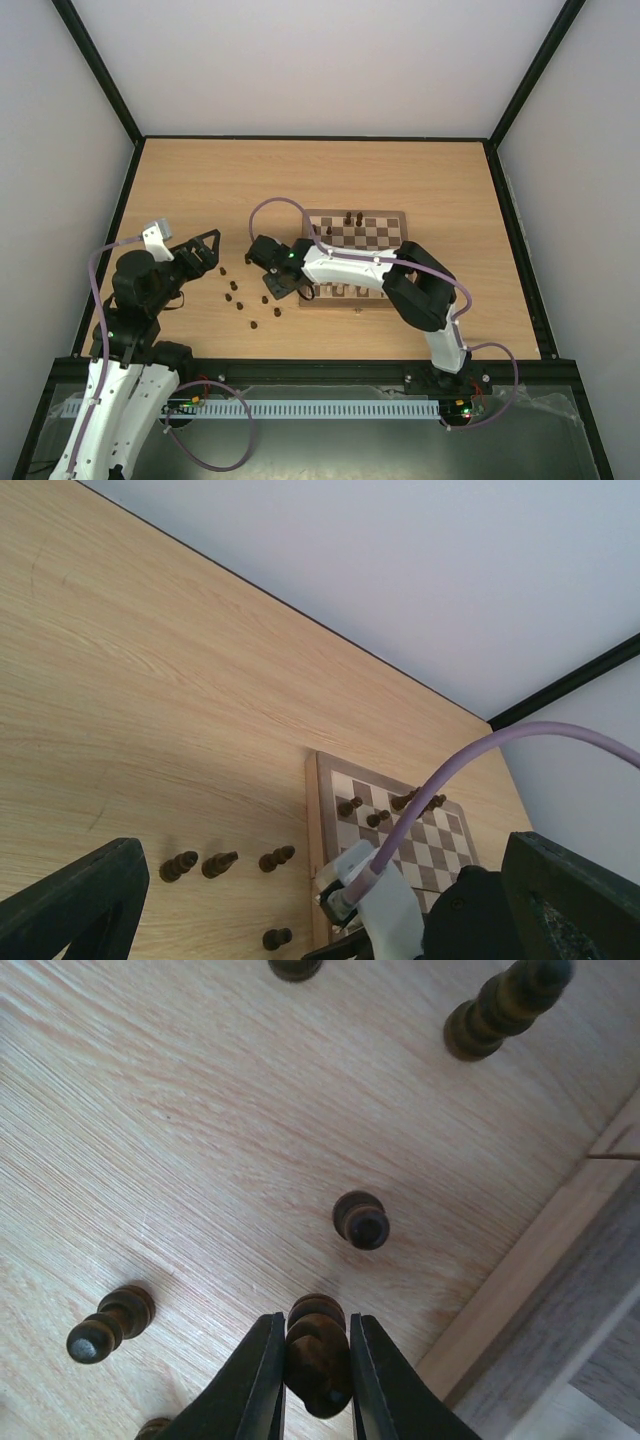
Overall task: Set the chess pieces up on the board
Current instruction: Pick up the chess piece at the center of the board, then place the chess piece on the chessboard.
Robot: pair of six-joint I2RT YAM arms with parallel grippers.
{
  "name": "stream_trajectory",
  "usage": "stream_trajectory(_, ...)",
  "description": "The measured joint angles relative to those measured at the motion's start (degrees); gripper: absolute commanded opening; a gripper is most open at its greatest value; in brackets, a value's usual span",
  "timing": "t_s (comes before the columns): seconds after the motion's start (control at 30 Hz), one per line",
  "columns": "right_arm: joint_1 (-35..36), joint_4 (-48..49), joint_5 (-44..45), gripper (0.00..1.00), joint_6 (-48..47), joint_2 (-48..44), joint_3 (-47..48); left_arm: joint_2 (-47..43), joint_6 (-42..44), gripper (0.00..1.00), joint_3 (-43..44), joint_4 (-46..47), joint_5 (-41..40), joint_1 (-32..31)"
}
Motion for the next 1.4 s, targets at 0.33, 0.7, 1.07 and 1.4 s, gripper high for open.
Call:
stream_trajectory(0.33,-0.6,-3.2,3.7,0.16,-0.8,-4.7,4.1,0.0,0.0,1.0,0.0,0.0,0.0,0.0)
stream_trajectory(0.7,-10.5,-7.2,5.1,0.16,-3.1,-7.7,10.7,0.0,0.0,1.0,0.0,0.0,0.0,0.0)
stream_trajectory(1.07,-23.5,-9.2,4.9,0.16,-5.8,-5.5,18.1,1.5,0.0,1.0,0.0,0.5,0.0,0.0)
stream_trajectory(1.4,-25.1,-9.2,2.6,0.15,-6.8,3.3,18.8,2.7,0.3,1.0,0.0,0.9,-0.1,0.0)
